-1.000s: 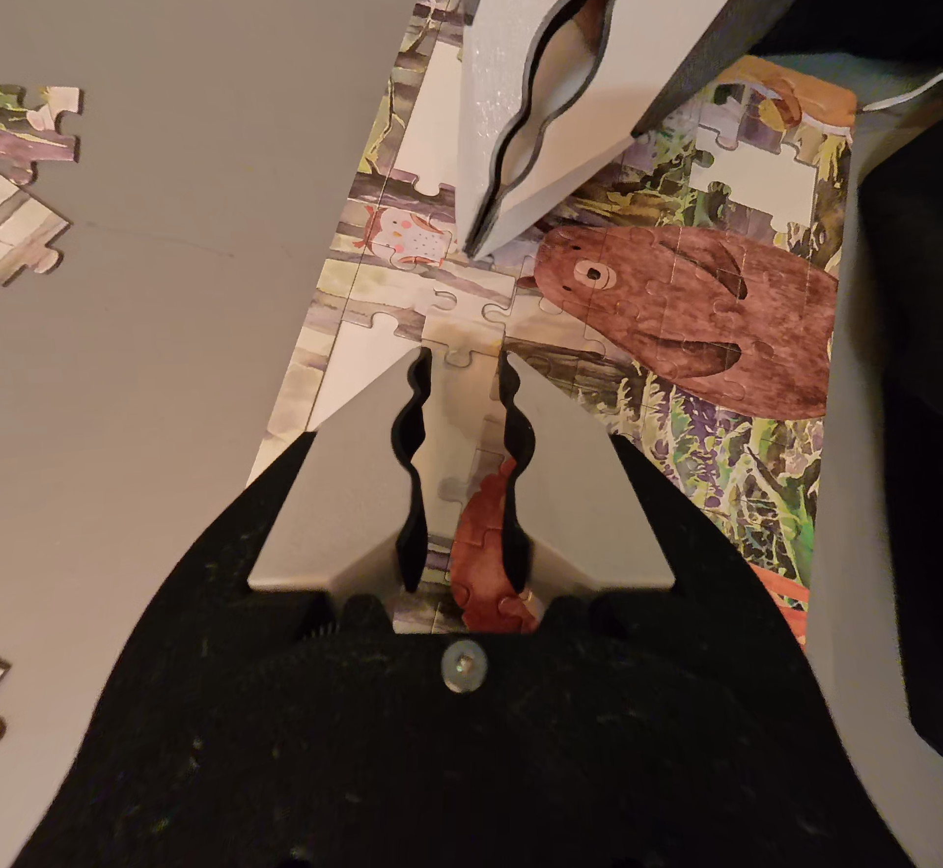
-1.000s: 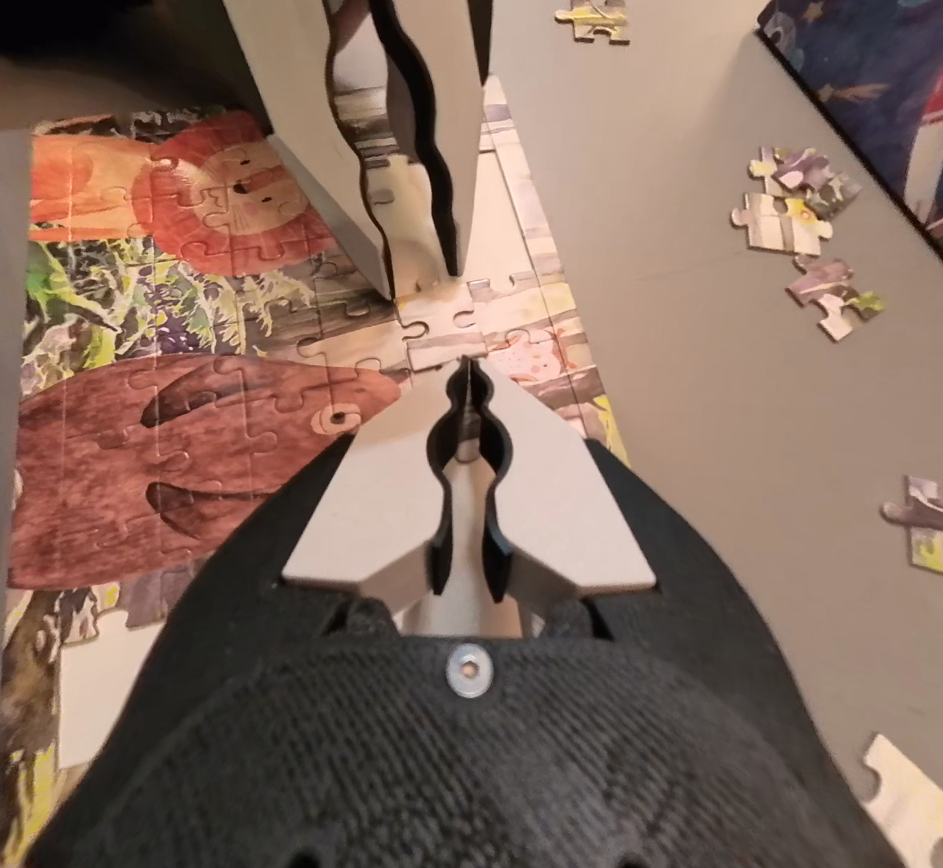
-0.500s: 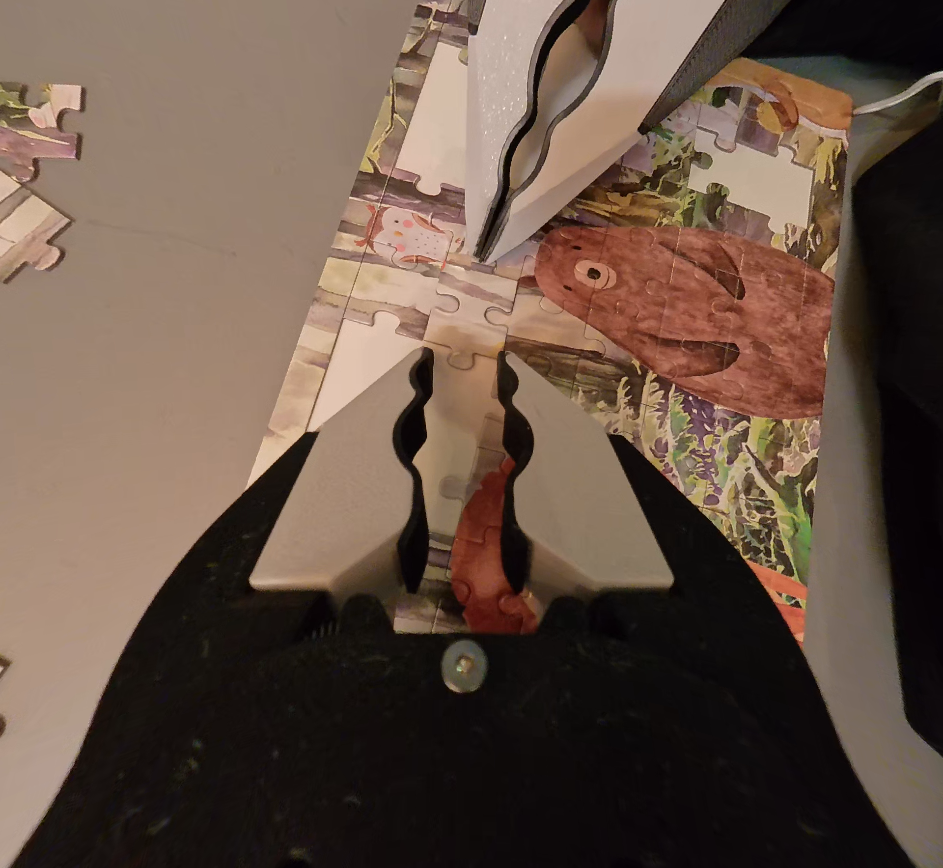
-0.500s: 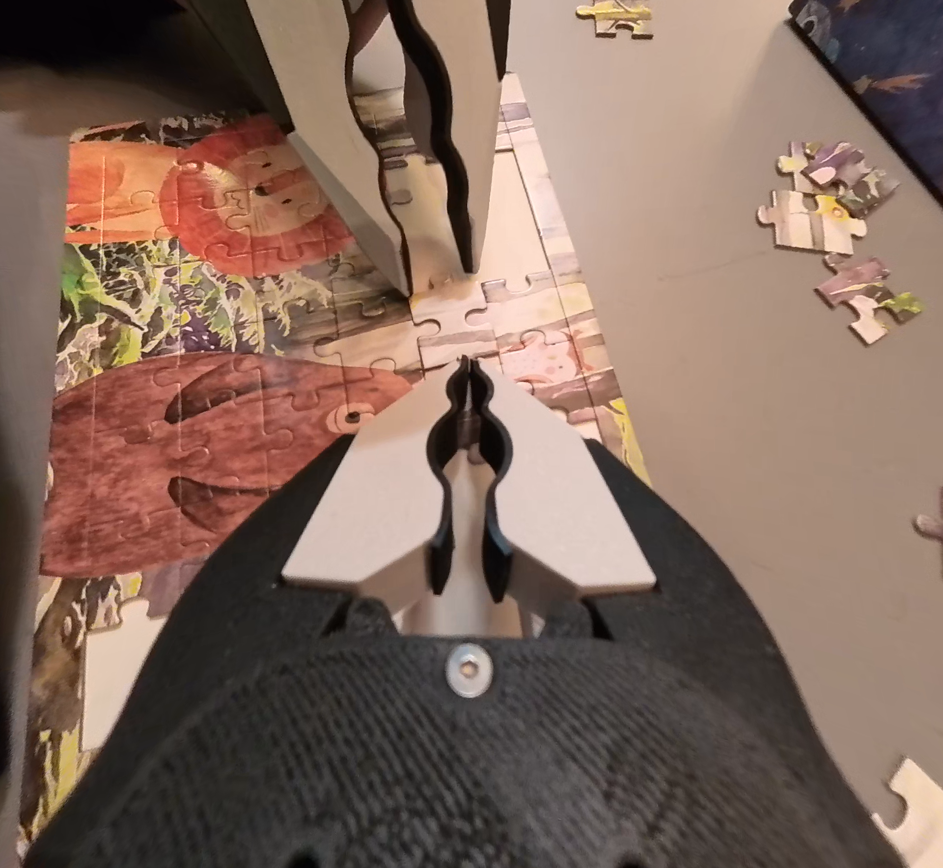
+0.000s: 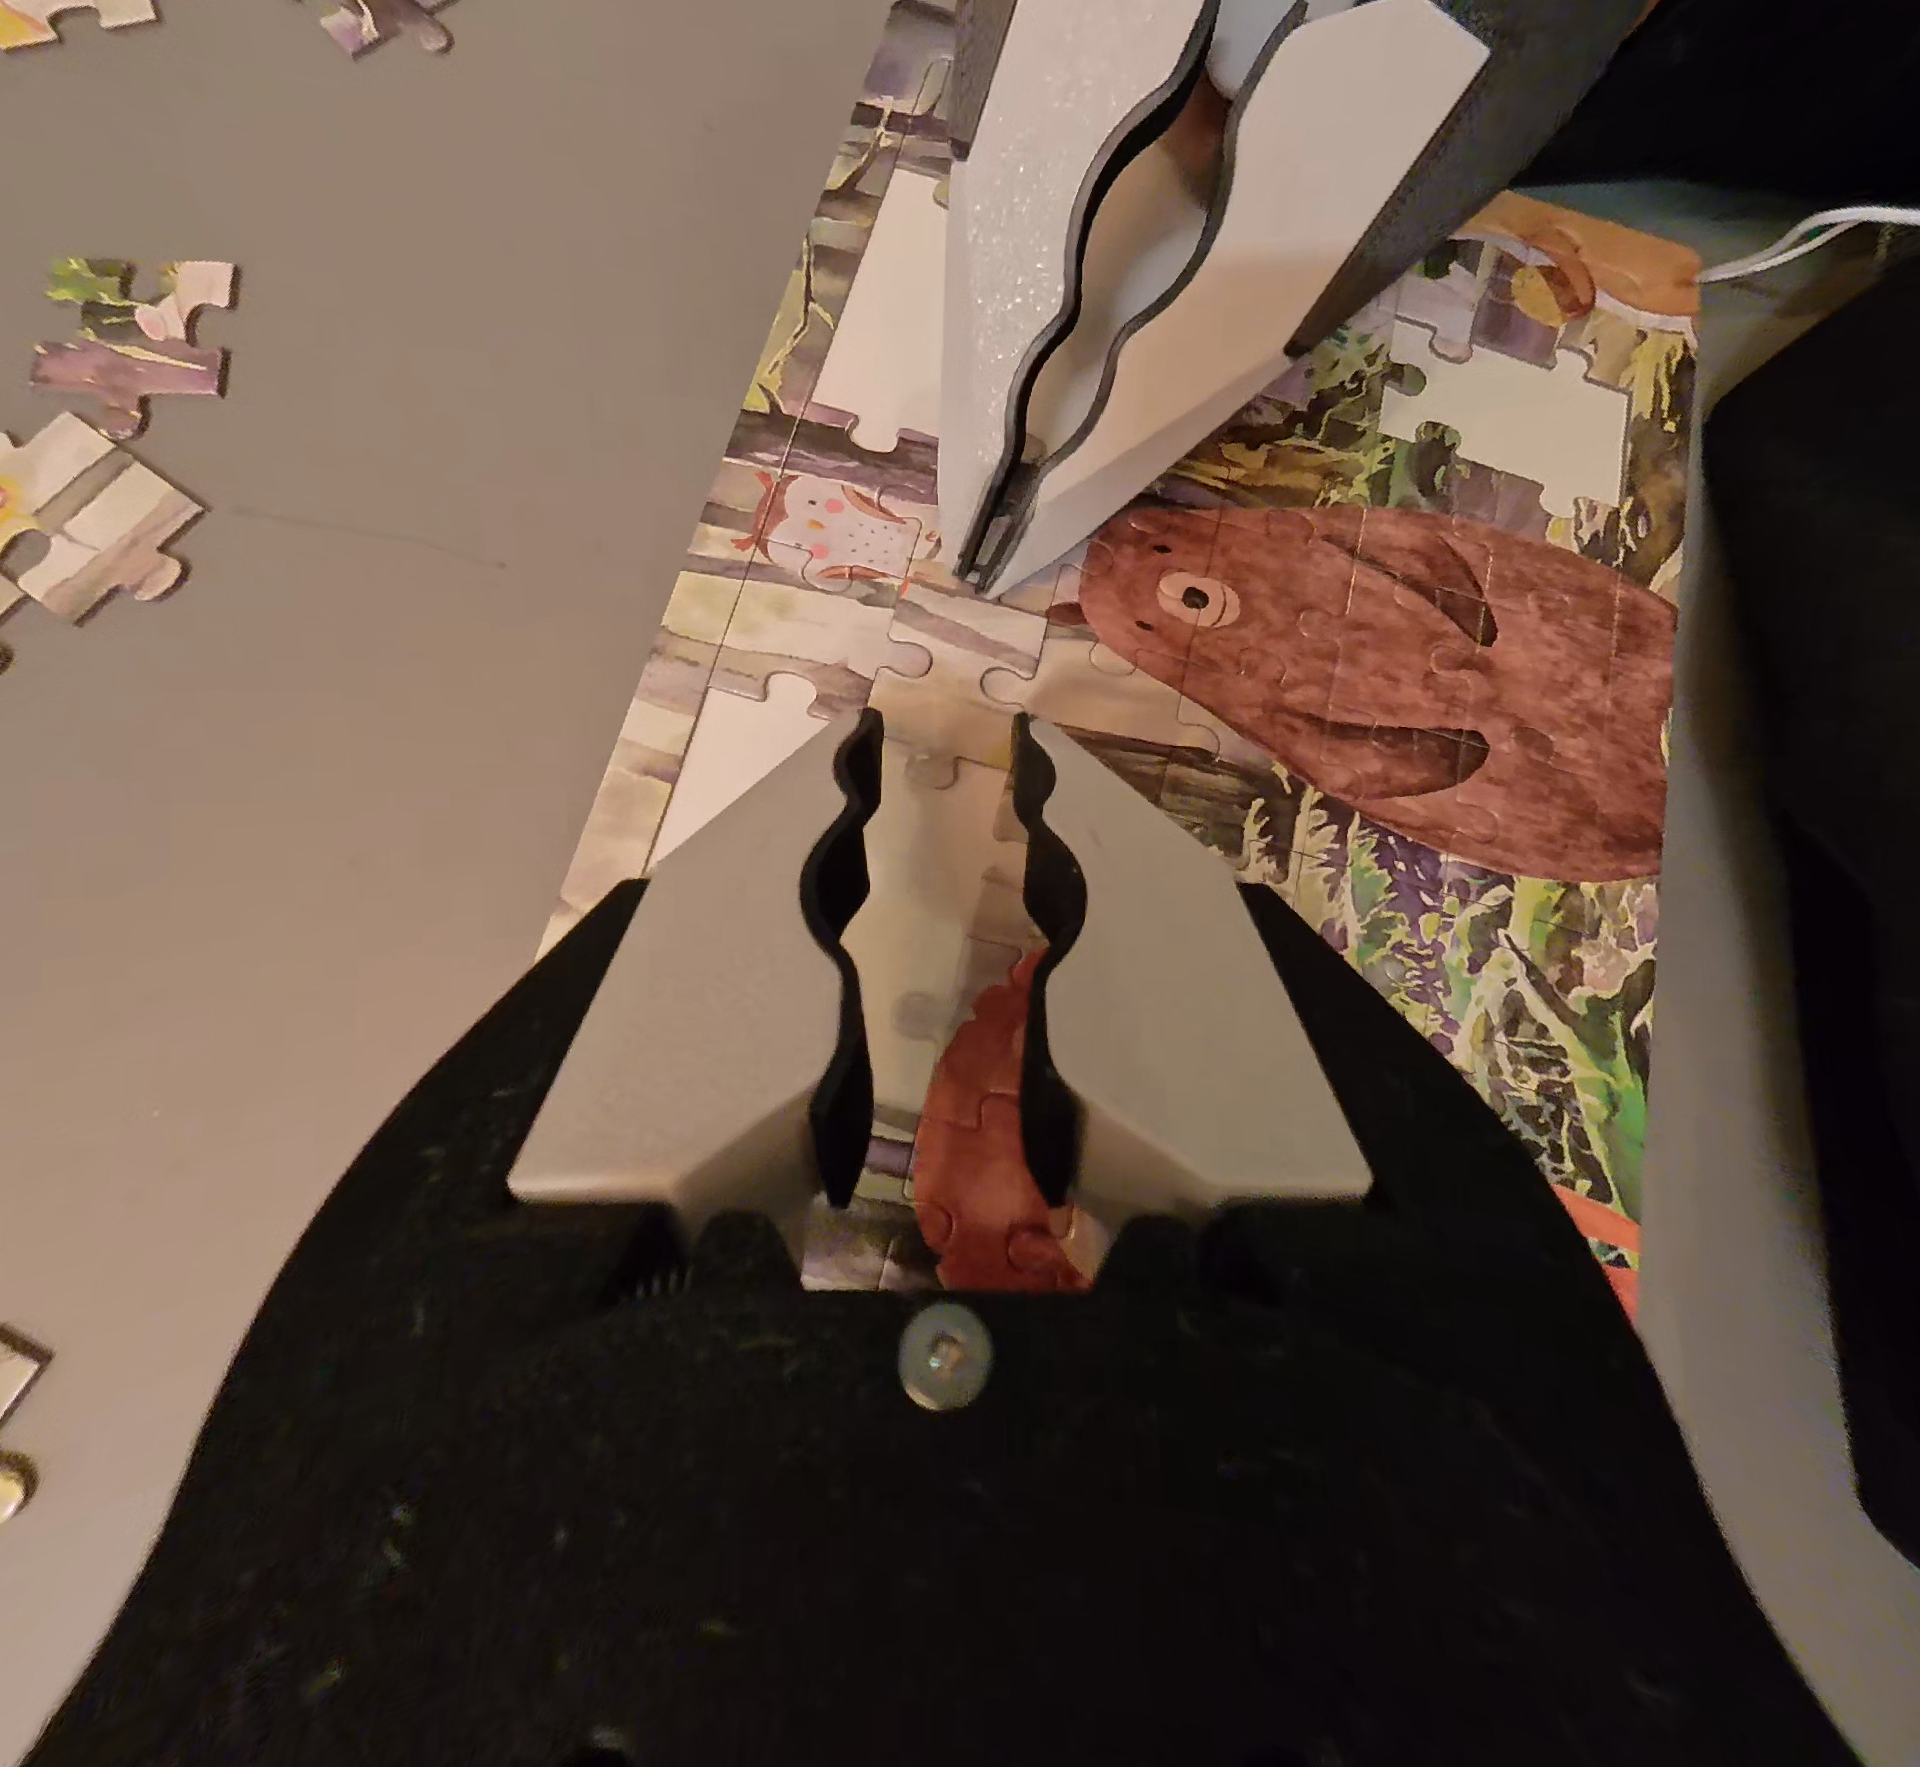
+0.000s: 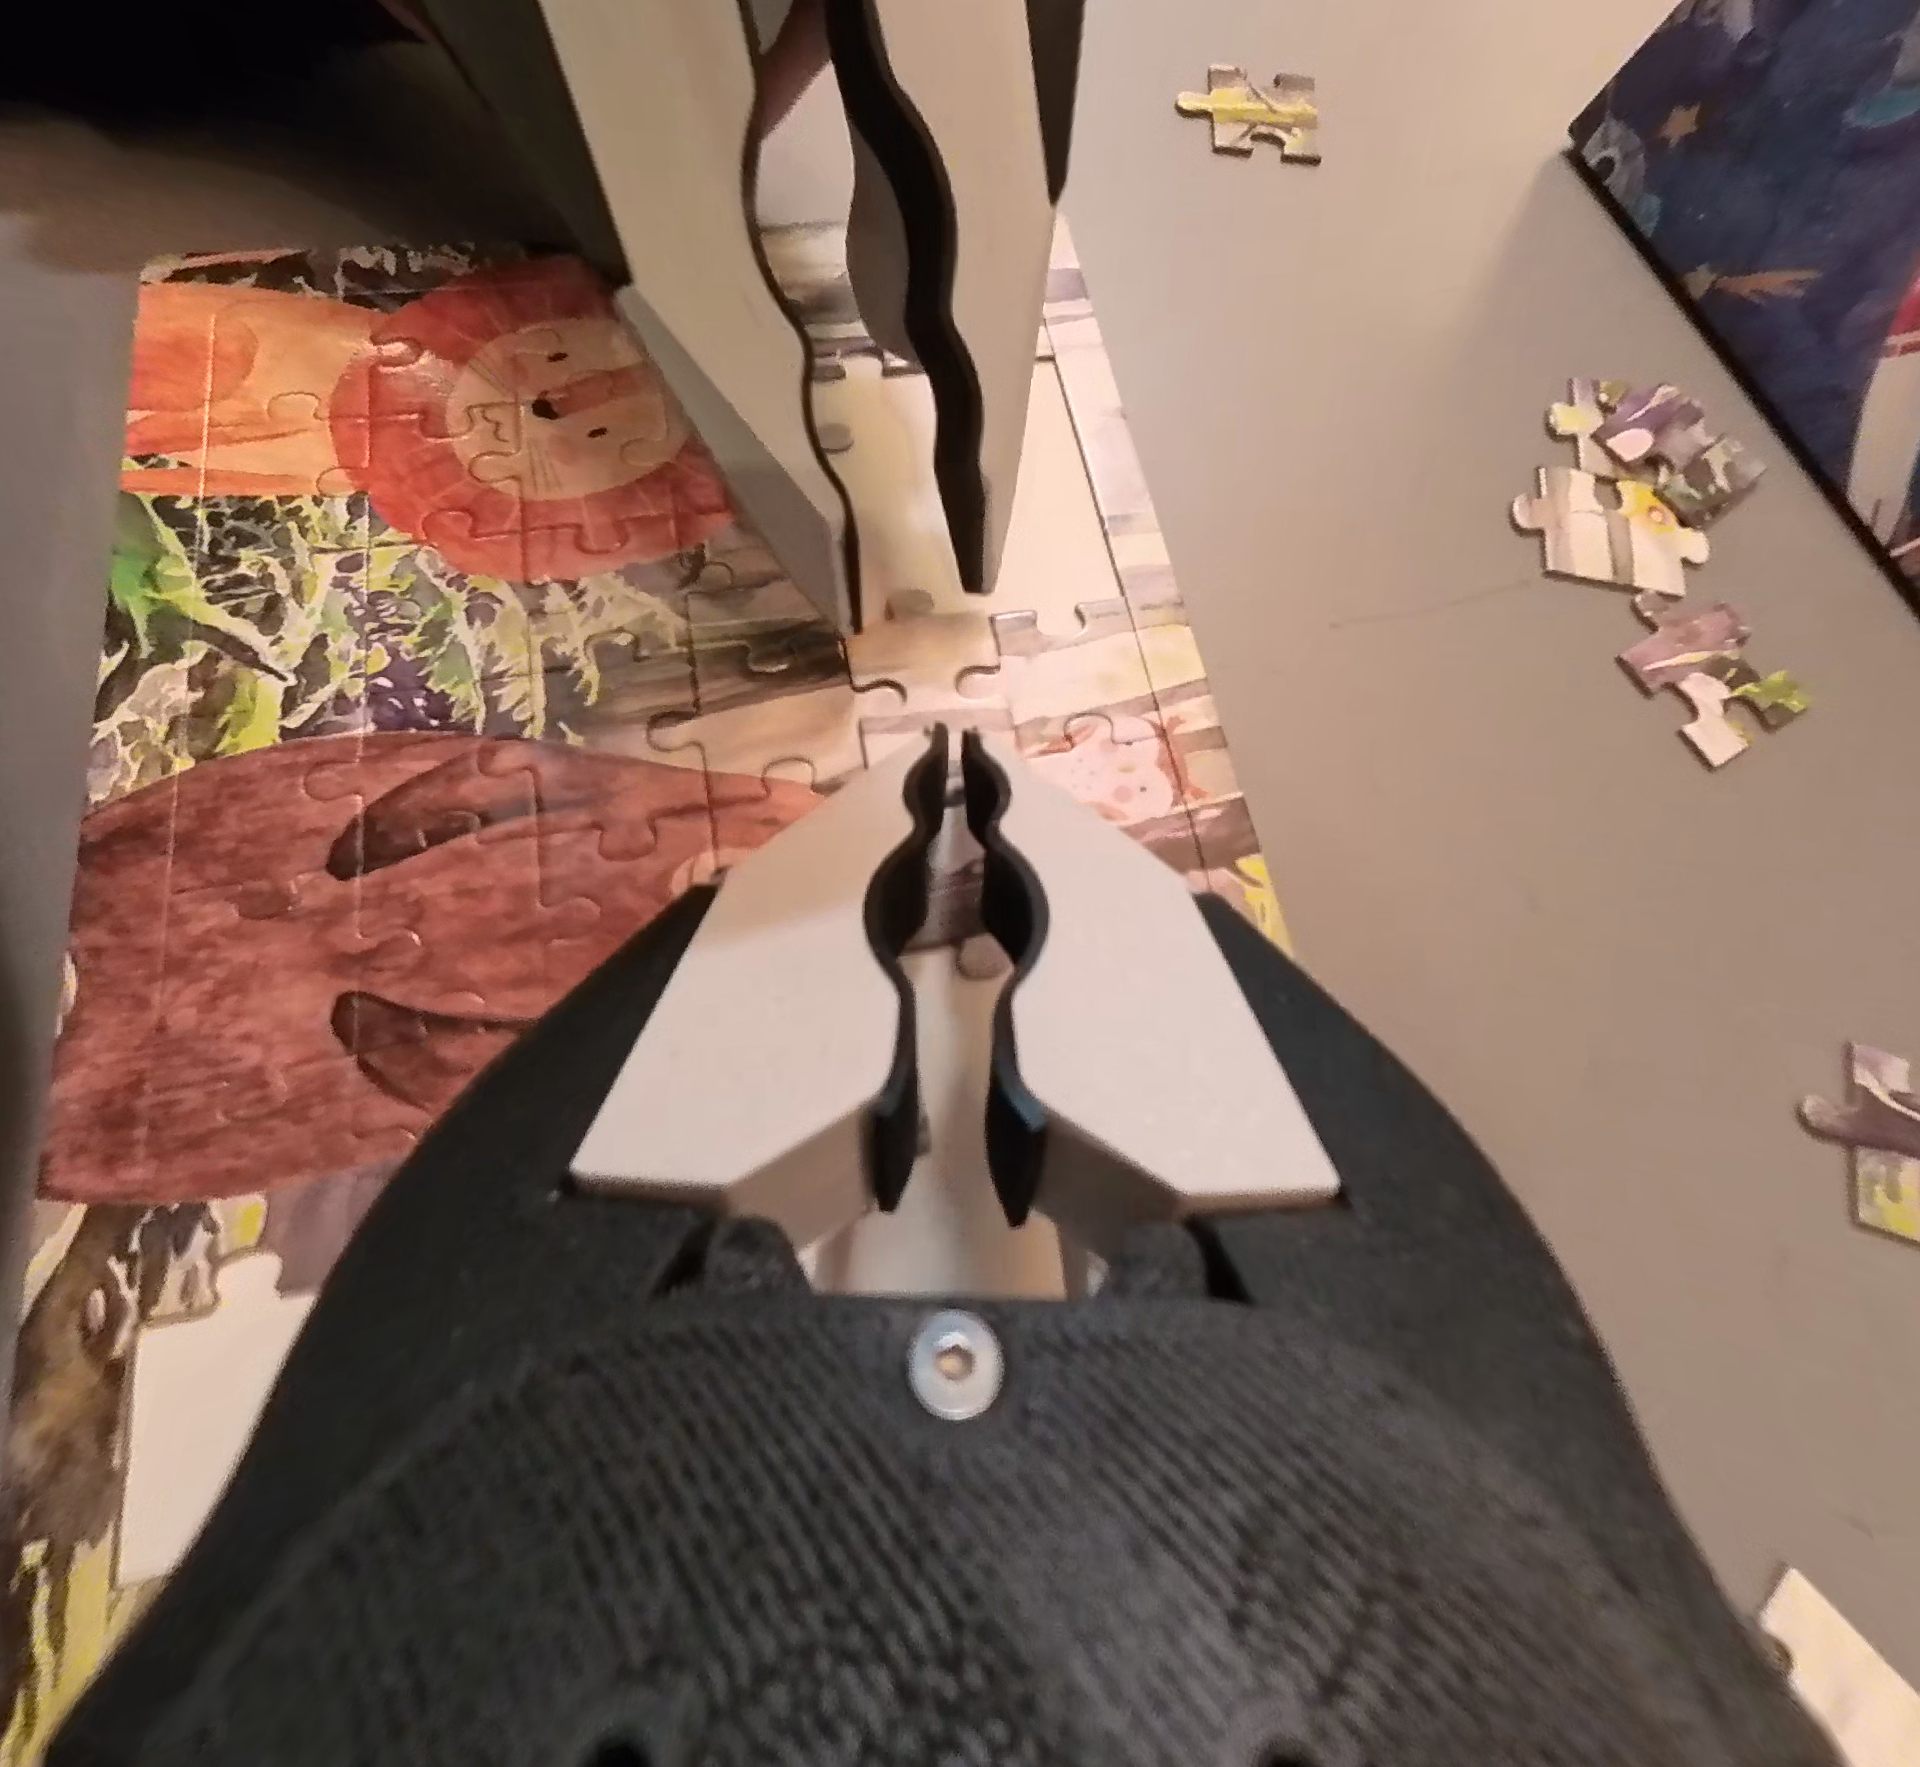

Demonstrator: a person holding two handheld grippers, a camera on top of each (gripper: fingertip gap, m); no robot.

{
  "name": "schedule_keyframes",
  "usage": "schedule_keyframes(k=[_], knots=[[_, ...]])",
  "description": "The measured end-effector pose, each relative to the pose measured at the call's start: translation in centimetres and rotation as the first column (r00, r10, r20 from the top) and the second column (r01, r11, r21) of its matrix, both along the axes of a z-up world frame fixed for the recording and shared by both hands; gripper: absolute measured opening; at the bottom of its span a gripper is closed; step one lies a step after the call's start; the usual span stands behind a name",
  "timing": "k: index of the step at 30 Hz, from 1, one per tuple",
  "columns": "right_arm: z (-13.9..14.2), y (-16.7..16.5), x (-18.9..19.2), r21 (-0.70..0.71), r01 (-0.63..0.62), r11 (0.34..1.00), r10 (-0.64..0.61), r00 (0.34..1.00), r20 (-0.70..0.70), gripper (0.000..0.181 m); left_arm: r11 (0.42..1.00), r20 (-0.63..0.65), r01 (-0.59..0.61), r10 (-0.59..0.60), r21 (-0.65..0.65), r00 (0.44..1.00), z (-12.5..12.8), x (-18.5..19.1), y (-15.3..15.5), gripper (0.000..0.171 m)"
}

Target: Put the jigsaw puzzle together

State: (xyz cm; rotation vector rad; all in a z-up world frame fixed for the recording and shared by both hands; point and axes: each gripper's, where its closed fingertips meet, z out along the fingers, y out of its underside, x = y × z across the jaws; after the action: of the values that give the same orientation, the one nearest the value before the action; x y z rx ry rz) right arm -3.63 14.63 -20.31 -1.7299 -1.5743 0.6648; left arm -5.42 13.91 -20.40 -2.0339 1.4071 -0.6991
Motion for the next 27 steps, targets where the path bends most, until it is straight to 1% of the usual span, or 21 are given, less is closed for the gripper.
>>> schedule_keyframes(k=[5,9,17,24,27], knots=[[0.04,-0.26,-0.37,-0.010,-0.014,1.000,0.014,1.000,-0.004,0.001,1.000,-0.020,0.011,-0.011,-0.022,1.000,-0.66,0.11,-0.31,0.020],[-0.38,-0.28,-0.39,-0.020,-0.015,1.000,0.016,1.000,0.021,0.002,1.000,-0.018,0.019,-0.020,-0.021,1.000,-0.63,0.42,-0.56,0.018],[-0.49,-0.23,-0.37,-0.042,-0.011,0.999,0.012,1.000,0.024,0.001,0.999,-0.013,0.021,-0.022,-0.025,1.000,-0.59,0.64,-0.71,0.016],[-0.54,-0.39,-0.37,-0.051,-0.016,0.999,0.017,1.000,0.026,0.000,1.000,-0.024,-0.005,0.004,-0.017,1.000,-0.70,0.59,-0.33,0.007],[-0.55,-0.39,-0.36,-0.055,-0.010,0.998,0.012,1.000,0.026,0.000,1.000,-0.041,-0.016,0.017,0.007,0.999,-0.76,0.60,-0.02,0.002]])
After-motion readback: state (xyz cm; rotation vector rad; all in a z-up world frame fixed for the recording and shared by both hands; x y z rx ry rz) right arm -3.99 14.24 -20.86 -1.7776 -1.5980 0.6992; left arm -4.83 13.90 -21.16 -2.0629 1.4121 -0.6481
